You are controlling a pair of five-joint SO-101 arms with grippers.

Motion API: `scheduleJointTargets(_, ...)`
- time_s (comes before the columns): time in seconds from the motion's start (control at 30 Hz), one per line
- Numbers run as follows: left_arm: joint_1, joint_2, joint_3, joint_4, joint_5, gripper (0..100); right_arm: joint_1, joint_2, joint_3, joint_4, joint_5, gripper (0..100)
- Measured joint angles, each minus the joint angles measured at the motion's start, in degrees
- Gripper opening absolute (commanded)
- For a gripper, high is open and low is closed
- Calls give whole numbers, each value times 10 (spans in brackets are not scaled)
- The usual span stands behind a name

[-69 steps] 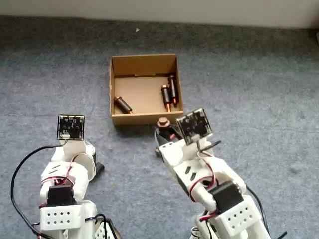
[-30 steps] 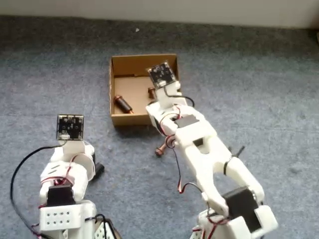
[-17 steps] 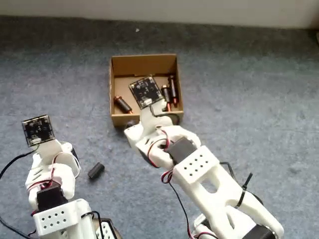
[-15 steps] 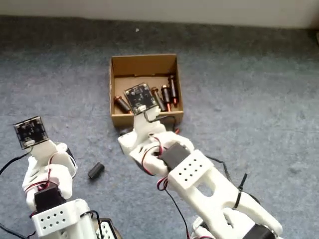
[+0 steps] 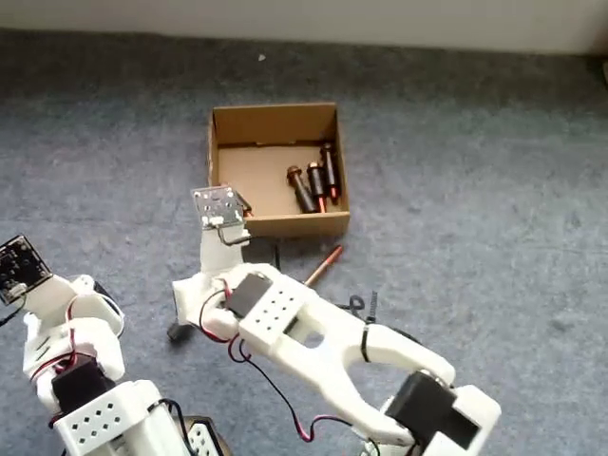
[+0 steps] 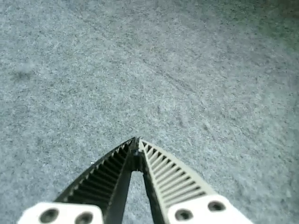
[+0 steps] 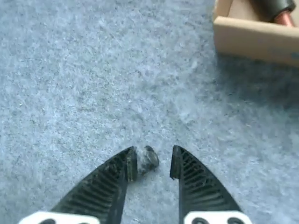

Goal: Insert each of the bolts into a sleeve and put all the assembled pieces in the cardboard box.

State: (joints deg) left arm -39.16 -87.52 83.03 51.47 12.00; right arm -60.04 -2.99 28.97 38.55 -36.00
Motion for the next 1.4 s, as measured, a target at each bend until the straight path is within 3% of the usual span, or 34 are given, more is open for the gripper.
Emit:
scheduleJointTargets(0.37,-40,0,0,0,3,6,-32,102,-99,44,-25,121)
scheduleJointTargets(0.57,-40,0,0,-18,3,6,-72,102,-111,96,-47,217)
scheduleJointTargets(1.0,-40,0,0,-21,4,6,-88,154,-115,88,-76,218)
scheduleJointTargets(1.4,-40,0,0,-21,4,6,-91,229,-209,130,-78,217)
